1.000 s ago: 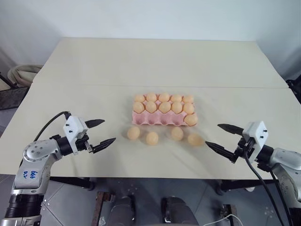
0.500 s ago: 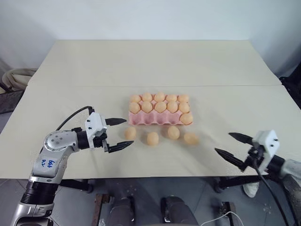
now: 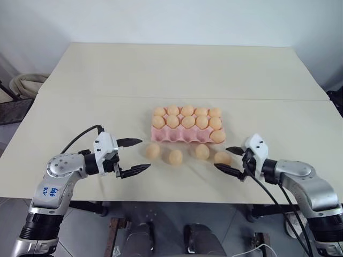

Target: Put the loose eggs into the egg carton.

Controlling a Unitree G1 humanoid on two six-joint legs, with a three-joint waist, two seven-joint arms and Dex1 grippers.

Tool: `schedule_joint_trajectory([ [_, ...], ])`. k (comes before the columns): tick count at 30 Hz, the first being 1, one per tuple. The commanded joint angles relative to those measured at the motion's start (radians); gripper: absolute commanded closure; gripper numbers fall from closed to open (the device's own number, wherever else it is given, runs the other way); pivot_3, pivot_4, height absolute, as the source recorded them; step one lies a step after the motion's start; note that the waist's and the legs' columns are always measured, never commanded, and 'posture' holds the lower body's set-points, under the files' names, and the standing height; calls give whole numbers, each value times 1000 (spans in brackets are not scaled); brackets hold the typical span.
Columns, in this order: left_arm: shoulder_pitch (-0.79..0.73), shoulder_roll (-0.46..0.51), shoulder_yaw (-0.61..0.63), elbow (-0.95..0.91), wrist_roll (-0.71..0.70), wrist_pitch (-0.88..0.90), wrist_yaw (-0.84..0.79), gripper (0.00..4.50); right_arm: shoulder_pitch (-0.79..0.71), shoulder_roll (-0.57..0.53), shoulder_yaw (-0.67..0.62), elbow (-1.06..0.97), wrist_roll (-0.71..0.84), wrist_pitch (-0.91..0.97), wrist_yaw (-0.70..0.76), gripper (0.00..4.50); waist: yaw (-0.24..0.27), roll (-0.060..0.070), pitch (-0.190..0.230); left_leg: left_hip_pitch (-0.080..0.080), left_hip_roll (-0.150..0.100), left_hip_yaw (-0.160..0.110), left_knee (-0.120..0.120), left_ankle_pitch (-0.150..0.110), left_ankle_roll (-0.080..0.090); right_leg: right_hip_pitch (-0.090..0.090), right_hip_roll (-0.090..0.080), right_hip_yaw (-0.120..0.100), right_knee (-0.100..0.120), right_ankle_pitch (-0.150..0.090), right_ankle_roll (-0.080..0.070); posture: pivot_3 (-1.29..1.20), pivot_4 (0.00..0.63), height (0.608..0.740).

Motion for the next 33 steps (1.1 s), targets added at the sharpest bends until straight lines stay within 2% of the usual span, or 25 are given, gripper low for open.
schedule_joint_trajectory([
  [1, 13, 2, 29, -48, -7, -23, 10, 0, -5, -1, -9, 22, -18, -51, 24, 603, -1, 0, 0, 0, 0, 0, 0, 0, 0, 0, 0, 0, 0, 0, 0, 0, 150, 740],
  [6, 22, -1, 31, -54, -10, -31, 17, 0, 9, 13, -36, 17, -10, -139, 52, 2439, -2, 0, 0, 0, 0, 0, 0, 0, 0, 0, 0, 0, 1, 0, 0, 0, 150, 740],
  [8, 27, -1, 34, -57, -11, -30, 20, 0, 23, 9, -55, 1, 4, -160, 70, 2962, -2, 0, 0, 0, 0, 0, 0, 0, 0, 0, 0, 0, 0, 0, 0, 0, 150, 740],
  [12, 57, 4, 58, -67, -11, -28, 41, 0, 26, -16, -93, -60, 53, -131, 103, 2962, -4, 0, 0, 0, 0, 0, 0, 0, 0, 0, 1, 0, 0, 0, 0, 0, 150, 740],
  [15, 86, 6, 91, -62, -8, -31, 64, 0, -44, -3, -90, -88, 87, -69, 84, 2962, -7, 0, 0, 1, 1, 0, 0, 0, 0, 0, 1, 0, 1, 0, 0, 0, 150, 740],
  [21, 137, -5, 143, -54, -3, -33, 116, 0, -296, 107, 50, 29, -27, 16, -40, 2962, -21, 0, 0, 1, 1, 0, 0, 0, -2, 0, 0, 0, 2, 1, -1, 0, 150, 740],
  [27, 152, -10, 142, -78, -5, -30, 138, 0, -398, 164, 121, 115, -85, 35, -52, 2962, -10, 0, 0, -2, 1, 0, -2, -1, -1, -3, 0, -1, -2, 0, -1, 0, 150, 740],
  [28, 153, -11, 142, -82, -6, -30, 142, 0, -403, 167, 124, 122, -90, 34, -49, 2398, -9, 0, 0, -2, 1, 0, -2, -1, -1, -3, 0, -1, -2, 0, -1, 0, 150, 740],
  [33, 155, -9, 137, -105, -15, -18, 150, 0, -396, 154, 106, 94, -78, 37, -29, 752, -8, 0, 0, -3, 1, 0, -2, -2, 0, -3, 0, -2, -4, 0, -1, 0, 150, 740],
])
